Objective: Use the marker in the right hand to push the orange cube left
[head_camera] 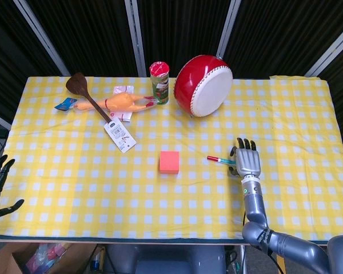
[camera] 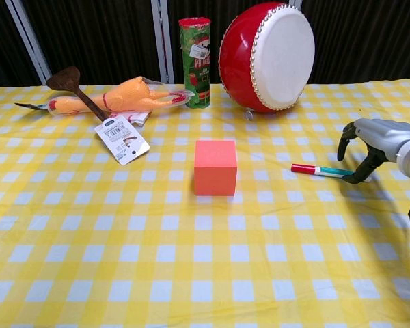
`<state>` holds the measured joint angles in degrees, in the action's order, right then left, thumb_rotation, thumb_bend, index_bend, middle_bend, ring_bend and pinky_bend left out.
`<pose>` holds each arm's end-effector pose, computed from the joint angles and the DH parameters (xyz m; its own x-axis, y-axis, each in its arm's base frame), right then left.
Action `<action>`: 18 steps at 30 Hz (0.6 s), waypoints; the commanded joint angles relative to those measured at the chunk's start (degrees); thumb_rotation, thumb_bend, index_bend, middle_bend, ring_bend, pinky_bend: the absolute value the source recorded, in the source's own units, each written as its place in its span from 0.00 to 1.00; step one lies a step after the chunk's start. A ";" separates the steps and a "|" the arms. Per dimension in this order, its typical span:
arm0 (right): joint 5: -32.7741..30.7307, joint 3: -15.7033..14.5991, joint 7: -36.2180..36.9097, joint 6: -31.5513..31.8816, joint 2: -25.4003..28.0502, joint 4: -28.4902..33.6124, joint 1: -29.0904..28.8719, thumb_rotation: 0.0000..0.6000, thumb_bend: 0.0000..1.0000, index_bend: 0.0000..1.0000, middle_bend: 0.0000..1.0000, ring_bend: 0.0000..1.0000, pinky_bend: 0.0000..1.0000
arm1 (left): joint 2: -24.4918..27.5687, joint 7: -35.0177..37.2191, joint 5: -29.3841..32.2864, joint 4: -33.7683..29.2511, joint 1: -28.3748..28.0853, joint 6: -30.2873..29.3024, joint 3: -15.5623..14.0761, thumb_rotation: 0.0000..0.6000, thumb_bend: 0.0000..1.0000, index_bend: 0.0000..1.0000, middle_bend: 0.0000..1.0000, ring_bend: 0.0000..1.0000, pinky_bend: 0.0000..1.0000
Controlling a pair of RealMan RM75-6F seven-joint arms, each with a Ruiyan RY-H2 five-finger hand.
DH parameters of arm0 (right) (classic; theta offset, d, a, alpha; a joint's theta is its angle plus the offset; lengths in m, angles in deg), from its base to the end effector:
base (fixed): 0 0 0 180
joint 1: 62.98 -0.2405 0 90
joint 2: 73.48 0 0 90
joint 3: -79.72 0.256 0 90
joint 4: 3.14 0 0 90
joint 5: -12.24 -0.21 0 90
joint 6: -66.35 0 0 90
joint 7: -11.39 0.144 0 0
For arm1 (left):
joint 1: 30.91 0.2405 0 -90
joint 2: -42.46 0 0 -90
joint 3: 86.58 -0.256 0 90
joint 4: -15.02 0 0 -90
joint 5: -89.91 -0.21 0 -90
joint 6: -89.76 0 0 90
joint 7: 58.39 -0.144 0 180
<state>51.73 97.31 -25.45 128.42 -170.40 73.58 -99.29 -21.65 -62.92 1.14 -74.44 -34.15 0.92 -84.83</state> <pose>-0.2217 -0.3515 -0.0194 0.3956 -0.2885 0.8719 -0.8878 0.1228 0.4435 -0.3169 0.1685 0.1670 0.5127 -0.0376 0.8577 0.8575 -0.0260 -0.5138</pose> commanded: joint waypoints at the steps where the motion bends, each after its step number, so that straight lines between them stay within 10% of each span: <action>1: -0.47 0.00 0.30 -0.49 -0.28 -0.87 -0.28 1.00 0.33 0.44 0.11 0.00 0.00 | -0.05 -0.04 0.14 0.03 0.04 0.00 0.03 1.00 0.00 0.00 0.00 0.00 0.00; 18: -2.41 -0.66 2.44 -3.53 -1.16 -5.94 -0.78 1.00 0.38 0.53 0.14 0.00 0.00 | -0.01 0.31 1.09 -0.30 -0.14 0.66 0.32 1.00 0.00 0.00 0.00 0.00 0.00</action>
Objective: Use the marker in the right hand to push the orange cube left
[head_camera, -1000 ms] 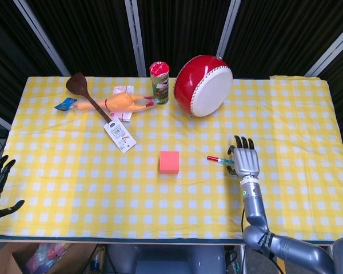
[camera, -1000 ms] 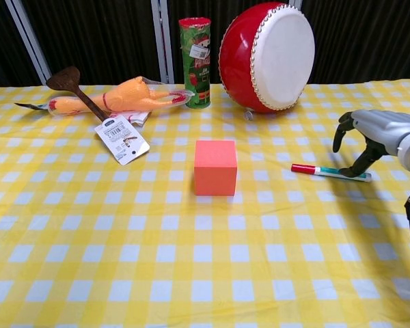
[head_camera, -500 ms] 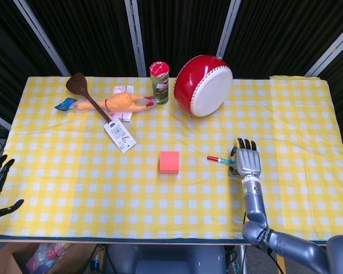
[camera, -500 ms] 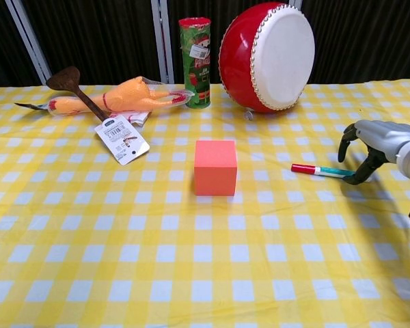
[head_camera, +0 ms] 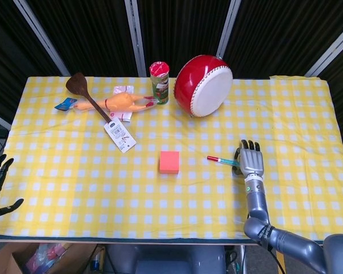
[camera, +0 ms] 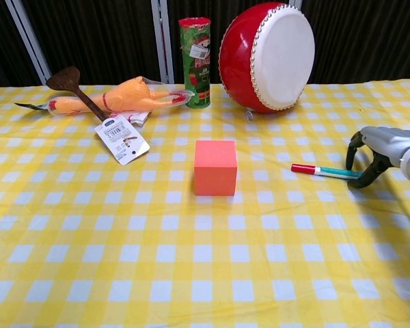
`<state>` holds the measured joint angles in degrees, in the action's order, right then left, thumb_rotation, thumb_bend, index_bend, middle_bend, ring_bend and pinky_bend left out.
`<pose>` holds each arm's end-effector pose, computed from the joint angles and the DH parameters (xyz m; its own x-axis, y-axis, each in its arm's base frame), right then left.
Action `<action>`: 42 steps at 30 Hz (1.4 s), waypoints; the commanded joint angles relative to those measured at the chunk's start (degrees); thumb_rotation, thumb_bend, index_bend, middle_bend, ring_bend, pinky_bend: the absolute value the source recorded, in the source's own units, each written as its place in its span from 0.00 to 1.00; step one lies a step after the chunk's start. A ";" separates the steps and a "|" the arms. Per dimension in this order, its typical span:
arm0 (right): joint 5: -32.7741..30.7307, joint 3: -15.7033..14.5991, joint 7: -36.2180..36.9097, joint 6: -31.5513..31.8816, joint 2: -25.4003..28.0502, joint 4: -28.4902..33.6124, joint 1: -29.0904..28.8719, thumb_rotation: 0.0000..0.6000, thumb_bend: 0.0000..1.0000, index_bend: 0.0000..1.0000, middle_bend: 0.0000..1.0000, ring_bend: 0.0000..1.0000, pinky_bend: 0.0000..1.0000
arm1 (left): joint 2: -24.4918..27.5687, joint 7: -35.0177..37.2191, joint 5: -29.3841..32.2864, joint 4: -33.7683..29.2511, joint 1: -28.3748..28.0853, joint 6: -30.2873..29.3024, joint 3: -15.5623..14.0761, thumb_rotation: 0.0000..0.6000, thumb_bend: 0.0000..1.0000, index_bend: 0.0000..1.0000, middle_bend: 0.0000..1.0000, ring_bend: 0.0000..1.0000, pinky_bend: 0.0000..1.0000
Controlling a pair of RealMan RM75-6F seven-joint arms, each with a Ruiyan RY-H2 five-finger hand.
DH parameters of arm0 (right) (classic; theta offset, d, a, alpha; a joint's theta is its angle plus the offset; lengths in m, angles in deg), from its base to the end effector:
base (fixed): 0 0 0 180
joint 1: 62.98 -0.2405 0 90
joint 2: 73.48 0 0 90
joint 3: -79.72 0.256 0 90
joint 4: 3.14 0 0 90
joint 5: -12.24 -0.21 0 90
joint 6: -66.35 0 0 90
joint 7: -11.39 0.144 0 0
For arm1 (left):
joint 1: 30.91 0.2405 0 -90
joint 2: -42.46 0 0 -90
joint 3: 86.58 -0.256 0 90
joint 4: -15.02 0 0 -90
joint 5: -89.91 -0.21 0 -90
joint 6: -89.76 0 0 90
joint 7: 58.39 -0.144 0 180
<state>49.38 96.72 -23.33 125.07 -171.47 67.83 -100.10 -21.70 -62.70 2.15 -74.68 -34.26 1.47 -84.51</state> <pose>-0.2412 -0.3587 -0.0240 0.3841 -0.3198 0.8661 -0.8781 0.1633 0.4497 -0.3181 0.1704 0.1670 0.5047 -0.0329 0.8627 0.8629 -0.0108 -0.5052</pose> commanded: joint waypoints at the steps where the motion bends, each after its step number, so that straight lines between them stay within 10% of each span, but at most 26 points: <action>1: -0.05 -0.09 0.47 -0.26 -0.11 -0.24 0.03 1.00 0.40 0.54 0.14 0.00 0.00 | 0.08 0.11 0.10 -0.11 -0.04 0.14 0.00 1.00 0.00 0.00 0.00 0.00 0.00; 42: 12.58 -3.34 15.16 -3.60 11.51 12.81 3.45 1.00 0.53 0.65 0.19 0.00 0.00 | 0.29 0.99 0.42 -0.89 0.19 0.22 -0.16 1.00 0.00 0.00 0.00 0.00 0.00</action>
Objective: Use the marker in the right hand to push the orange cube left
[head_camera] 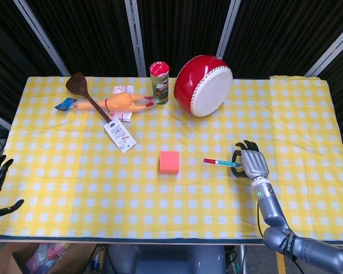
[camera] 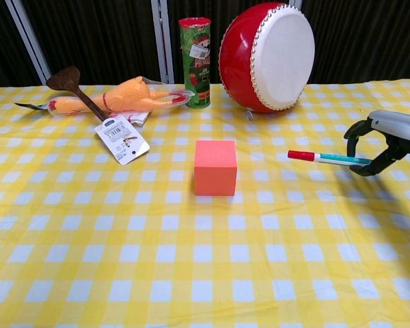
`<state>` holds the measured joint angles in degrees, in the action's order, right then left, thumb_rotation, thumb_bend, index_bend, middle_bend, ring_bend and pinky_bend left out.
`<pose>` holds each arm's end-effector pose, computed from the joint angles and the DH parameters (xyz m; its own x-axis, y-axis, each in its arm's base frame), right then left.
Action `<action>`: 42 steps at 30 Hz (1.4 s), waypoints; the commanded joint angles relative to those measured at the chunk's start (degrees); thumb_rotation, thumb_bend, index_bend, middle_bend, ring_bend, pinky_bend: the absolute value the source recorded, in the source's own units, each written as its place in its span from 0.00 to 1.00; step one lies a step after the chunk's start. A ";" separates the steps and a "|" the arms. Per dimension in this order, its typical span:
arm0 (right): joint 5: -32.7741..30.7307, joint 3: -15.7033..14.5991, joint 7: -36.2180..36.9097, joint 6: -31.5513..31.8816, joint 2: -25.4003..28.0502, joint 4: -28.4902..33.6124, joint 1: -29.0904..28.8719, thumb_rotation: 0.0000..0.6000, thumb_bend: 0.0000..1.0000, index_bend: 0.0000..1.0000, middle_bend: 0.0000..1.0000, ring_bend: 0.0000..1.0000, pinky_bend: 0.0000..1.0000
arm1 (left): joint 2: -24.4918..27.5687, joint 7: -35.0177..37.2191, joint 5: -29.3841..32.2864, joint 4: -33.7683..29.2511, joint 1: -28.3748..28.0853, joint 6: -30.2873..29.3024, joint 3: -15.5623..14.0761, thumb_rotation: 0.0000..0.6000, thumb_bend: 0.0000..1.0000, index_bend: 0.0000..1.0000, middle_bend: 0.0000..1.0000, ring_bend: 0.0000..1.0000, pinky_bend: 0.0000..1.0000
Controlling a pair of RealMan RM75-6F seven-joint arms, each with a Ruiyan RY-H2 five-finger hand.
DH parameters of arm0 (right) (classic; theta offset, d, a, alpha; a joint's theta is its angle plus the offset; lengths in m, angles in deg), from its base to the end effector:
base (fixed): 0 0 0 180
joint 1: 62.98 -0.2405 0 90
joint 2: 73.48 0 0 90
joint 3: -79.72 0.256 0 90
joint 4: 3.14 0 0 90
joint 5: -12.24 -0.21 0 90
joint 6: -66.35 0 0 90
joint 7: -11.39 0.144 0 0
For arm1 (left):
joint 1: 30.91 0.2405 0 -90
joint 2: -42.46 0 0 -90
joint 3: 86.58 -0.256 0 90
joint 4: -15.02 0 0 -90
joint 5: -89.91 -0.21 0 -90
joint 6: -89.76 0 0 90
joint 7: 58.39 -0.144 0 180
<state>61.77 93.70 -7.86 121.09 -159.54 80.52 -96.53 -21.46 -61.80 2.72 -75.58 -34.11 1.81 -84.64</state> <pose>-0.2316 -0.3397 0.0132 0.2709 -0.3269 0.9054 -0.9564 0.0152 0.2917 -0.3177 0.1689 0.1663 0.4810 -0.0221 0.8764 0.8766 -0.0005 -0.4812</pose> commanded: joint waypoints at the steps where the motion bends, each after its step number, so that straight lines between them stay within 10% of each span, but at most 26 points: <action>1: 0.29 -0.43 -0.49 0.60 -0.63 0.12 -0.19 1.00 0.53 0.65 0.19 0.00 0.00 | 0.07 0.16 -0.21 0.01 0.05 -0.17 -0.06 1.00 0.00 0.00 0.00 0.00 0.00; 42: -3.14 0.26 -15.34 5.25 -14.32 -2.60 -9.41 1.00 0.55 0.65 0.20 0.00 0.00 | 1.47 4.38 -2.29 0.25 -0.10 -0.03 -1.07 1.00 0.00 0.00 0.00 0.00 0.00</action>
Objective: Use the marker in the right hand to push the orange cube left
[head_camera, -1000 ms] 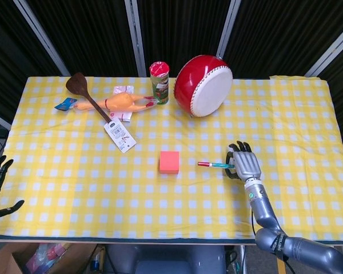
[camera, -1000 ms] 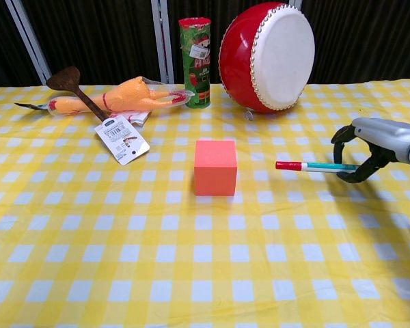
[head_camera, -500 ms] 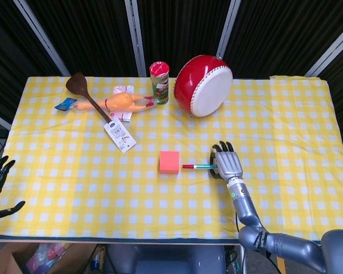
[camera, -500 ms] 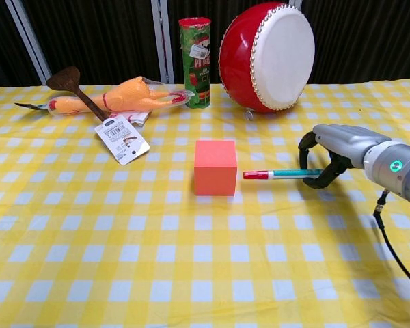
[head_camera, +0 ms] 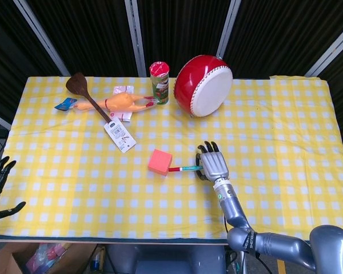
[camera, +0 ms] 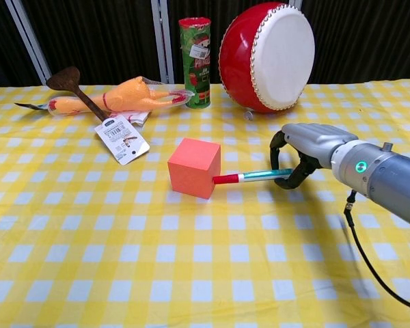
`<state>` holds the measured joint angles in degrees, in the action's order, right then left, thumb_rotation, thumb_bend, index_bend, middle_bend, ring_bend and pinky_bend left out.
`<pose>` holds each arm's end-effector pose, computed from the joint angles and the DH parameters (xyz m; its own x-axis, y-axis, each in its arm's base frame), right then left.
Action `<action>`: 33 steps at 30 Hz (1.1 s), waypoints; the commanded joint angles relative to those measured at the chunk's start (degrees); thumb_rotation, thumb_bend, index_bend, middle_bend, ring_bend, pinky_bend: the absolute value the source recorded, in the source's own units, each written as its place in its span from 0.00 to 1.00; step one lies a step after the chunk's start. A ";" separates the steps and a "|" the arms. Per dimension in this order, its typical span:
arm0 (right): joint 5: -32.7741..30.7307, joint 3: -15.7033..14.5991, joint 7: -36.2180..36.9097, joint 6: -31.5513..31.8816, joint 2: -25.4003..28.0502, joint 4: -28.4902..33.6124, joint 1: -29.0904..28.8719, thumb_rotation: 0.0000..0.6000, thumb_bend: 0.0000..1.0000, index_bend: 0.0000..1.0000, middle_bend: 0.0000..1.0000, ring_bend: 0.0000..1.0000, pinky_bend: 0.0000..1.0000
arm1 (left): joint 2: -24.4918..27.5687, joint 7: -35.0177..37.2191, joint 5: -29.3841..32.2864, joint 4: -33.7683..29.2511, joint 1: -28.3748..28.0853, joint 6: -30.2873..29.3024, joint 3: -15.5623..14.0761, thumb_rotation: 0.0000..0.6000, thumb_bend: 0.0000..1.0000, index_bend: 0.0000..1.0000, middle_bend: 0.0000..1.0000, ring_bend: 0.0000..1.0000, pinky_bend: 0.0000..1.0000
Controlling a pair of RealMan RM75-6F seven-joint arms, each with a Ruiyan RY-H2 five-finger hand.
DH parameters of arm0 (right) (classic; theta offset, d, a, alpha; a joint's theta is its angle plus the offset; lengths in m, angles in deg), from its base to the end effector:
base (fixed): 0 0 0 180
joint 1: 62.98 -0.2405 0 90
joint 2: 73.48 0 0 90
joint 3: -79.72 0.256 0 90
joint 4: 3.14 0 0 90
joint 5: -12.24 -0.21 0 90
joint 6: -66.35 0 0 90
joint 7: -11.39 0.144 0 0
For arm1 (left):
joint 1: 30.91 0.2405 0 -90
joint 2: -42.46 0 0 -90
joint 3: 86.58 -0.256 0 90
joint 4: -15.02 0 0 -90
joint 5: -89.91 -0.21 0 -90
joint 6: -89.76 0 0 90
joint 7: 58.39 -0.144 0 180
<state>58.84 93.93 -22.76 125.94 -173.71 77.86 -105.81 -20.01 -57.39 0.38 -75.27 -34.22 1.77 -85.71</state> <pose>-0.1429 -0.3408 -0.0598 0.3977 -0.3138 0.8622 -0.9169 -0.1695 0.3613 -0.3164 0.1657 0.1701 0.4422 -0.0058 0.8969 0.8960 -0.0433 -0.4420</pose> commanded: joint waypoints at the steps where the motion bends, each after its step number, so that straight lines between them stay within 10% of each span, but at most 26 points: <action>1: -0.47 0.02 -0.71 0.70 -0.16 0.02 -0.11 1.00 0.55 0.65 0.20 0.00 0.00 | 0.04 -0.04 0.12 -0.12 0.03 0.02 0.02 1.00 0.00 0.00 0.00 0.00 0.00; 16: -4.59 -0.01 -3.65 4.97 0.54 1.78 1.39 1.00 0.55 0.65 0.20 0.00 0.00 | 0.42 0.48 -0.22 -0.44 0.08 -0.11 -0.15 1.00 0.00 0.00 0.00 0.00 0.00; 33: -11.05 6.90 -6.85 4.44 -8.71 -4.04 -5.92 1.00 0.55 0.65 0.20 0.00 0.00 | 1.04 2.31 -0.48 -0.44 -0.20 0.62 -0.50 1.00 0.00 0.00 0.00 0.00 0.00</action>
<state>48.17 100.48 -29.24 130.38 -181.82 74.25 -111.19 -19.01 -55.18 -0.12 -75.70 -34.41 2.38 -86.21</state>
